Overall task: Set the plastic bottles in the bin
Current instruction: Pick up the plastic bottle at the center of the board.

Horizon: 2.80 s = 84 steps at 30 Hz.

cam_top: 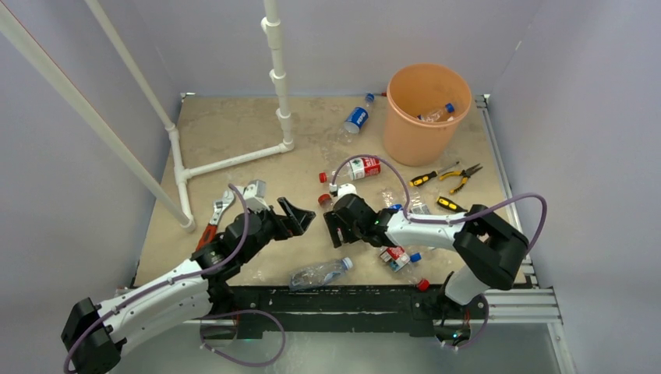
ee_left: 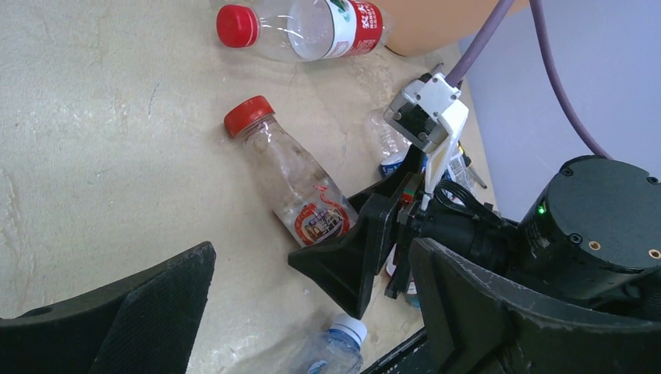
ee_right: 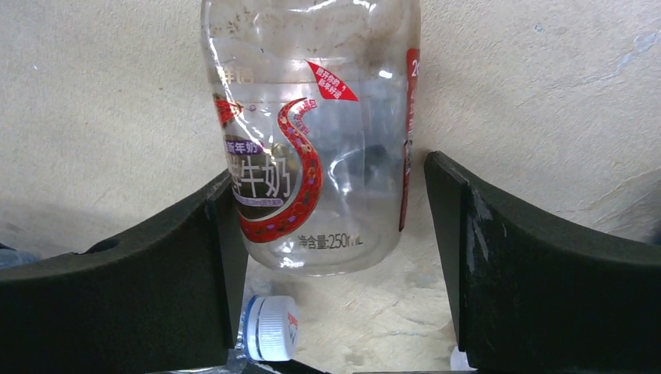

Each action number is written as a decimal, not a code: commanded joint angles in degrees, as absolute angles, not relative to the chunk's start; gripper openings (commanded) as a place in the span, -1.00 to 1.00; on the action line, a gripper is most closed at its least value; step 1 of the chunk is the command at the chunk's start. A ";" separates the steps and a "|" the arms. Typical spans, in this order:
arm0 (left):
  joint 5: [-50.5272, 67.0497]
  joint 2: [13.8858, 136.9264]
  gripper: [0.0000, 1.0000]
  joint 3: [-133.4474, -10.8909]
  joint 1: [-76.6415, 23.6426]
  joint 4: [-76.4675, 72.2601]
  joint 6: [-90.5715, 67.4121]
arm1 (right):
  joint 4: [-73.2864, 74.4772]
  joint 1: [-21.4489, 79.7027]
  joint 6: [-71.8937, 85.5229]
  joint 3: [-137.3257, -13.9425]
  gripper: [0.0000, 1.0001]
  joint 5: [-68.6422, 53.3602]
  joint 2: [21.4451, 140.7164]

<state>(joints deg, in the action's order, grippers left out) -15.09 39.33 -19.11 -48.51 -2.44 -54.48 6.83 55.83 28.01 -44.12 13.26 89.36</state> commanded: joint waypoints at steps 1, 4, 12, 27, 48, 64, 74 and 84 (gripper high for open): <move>-16.38 37.66 0.89 -19.03 -48.53 -2.12 -54.41 | 6.79 55.90 25.65 -47.10 0.58 15.68 89.84; -16.52 37.21 0.89 -18.60 -48.56 -1.94 -54.76 | 7.16 55.90 24.25 -48.03 0.40 13.71 90.95; -16.82 34.23 0.89 -18.80 -48.55 -1.01 -53.98 | 4.58 55.98 25.20 -45.64 -0.14 18.70 81.45; -0.69 26.93 0.94 -16.68 -48.51 -33.91 -43.90 | -34.27 55.99 25.04 -22.70 -0.35 -6.29 45.93; 13.27 41.20 0.88 -20.55 -48.53 -47.94 -47.45 | -49.02 56.54 32.14 -21.16 -0.39 -14.37 49.24; 17.97 49.36 0.46 -20.90 -48.53 -57.87 -50.72 | -52.66 59.39 33.40 -20.66 -0.43 -5.39 52.92; 18.34 50.92 0.39 -20.76 -48.53 -59.61 -51.38 | -48.49 61.52 32.08 -21.45 -0.42 1.75 54.76; 19.95 53.10 -0.10 -21.26 -48.52 -63.54 -52.50 | -47.60 62.58 30.93 -22.06 -0.34 2.05 56.32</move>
<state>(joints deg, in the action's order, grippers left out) 16.03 53.52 -18.65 -47.94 -56.51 -50.92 -49.41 62.39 32.47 -20.29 -0.14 55.88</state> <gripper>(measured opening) 0.589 0.608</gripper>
